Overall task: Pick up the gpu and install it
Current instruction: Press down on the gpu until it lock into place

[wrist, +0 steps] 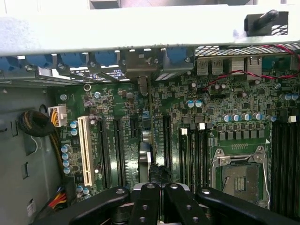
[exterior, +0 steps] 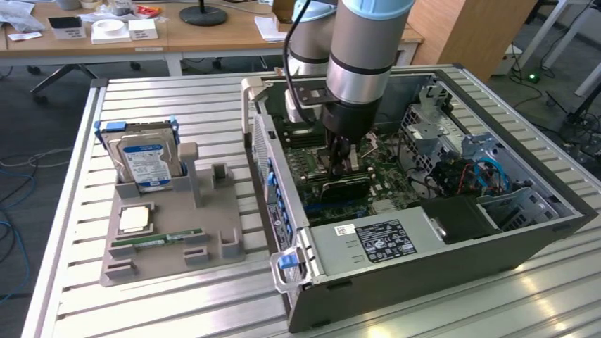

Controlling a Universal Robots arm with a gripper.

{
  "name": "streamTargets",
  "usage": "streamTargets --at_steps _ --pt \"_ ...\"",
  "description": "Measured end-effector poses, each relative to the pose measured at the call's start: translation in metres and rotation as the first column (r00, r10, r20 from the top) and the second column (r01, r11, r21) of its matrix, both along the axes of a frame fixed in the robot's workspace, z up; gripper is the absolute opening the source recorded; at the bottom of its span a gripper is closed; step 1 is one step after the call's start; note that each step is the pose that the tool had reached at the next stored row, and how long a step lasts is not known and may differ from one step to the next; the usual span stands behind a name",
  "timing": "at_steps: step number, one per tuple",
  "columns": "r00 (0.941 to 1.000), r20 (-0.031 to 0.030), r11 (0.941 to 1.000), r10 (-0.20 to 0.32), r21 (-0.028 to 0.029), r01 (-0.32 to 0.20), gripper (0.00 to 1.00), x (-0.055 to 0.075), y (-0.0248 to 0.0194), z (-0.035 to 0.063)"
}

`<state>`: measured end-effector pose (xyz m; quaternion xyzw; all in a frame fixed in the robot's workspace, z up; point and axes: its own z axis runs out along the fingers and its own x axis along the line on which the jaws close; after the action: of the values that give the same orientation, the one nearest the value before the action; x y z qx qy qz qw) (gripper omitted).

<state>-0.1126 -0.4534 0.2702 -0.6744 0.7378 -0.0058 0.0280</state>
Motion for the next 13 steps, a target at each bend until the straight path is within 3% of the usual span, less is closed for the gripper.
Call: streamTargets --at_steps 13 --pt "1.0000 0.0000 1.0000 0.000 0.0001 0.000 0.11 0.0000 -0.0001 -0.0025"
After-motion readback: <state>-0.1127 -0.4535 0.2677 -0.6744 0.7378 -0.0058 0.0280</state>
